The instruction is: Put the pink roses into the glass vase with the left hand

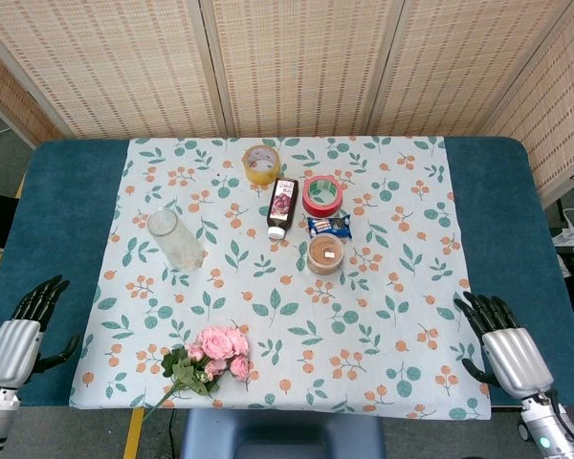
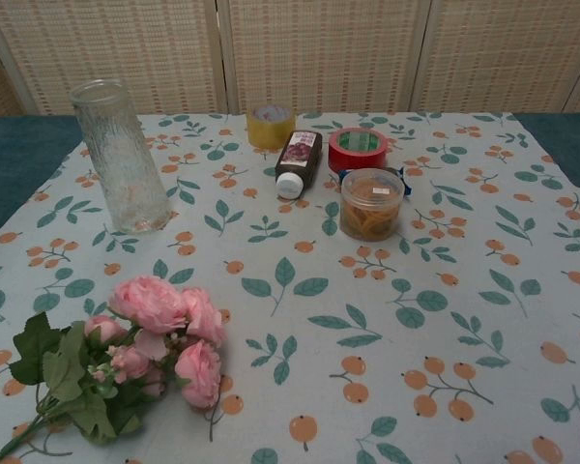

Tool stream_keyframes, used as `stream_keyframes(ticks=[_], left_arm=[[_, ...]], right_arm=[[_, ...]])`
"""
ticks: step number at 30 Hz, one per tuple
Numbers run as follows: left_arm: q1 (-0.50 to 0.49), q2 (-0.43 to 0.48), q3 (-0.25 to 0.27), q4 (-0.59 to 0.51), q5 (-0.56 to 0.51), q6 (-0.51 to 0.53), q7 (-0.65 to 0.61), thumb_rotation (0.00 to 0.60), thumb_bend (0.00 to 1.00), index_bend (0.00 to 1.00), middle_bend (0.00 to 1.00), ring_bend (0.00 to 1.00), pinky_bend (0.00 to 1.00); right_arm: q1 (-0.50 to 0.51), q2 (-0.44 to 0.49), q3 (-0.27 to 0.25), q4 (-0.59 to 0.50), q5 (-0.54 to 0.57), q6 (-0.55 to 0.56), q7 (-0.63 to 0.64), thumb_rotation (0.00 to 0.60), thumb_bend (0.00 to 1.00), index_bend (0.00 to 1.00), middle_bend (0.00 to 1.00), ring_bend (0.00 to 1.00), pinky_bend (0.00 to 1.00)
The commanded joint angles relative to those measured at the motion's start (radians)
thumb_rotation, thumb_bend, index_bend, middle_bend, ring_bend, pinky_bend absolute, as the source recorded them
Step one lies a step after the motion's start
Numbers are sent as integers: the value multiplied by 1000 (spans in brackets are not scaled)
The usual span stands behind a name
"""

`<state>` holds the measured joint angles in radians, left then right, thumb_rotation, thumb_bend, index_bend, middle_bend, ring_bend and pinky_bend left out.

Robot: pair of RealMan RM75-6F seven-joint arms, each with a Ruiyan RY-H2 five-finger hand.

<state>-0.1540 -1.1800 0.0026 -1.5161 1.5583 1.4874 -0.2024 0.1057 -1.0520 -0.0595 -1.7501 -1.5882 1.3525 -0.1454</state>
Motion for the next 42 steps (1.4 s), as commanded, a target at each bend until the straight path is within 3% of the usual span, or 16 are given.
stream_keyframes(ticks=[1,7,15,20,33,42], left_arm=[[-2,5,15,-17,18,-14,-22,600,365,0,0,0,118],[-59,74,96,-210,91,-160,-200,600,370,0,0,0,152],[-143,64,76,-377,-39,-357,-144,600,367,0,0,0,148],[-170,22,64,-402,-178,-439,24,600,373,0,0,0,128],[-157,-36,92,-466,-306,-449,226,600,369,0,0,0,105],[-163,-131,100,-451,-381,-431,408,600,365,0,0,0,101]], right_arm=[[1,0,1,0,1,-2,1,600,183,0,0,0,0],[-3,4,-7,-7,-12,2,9,600,182,0,0,0,0],[-8,20,-14,-9,-43,23,45,600,182,0,0,0,0],[-8,26,-20,-7,-58,26,63,600,182,0,0,0,0],[-3,24,-24,-6,-69,13,65,600,182,0,0,0,0],[-6,30,-25,-4,-76,24,78,600,182,0,0,0,0]])
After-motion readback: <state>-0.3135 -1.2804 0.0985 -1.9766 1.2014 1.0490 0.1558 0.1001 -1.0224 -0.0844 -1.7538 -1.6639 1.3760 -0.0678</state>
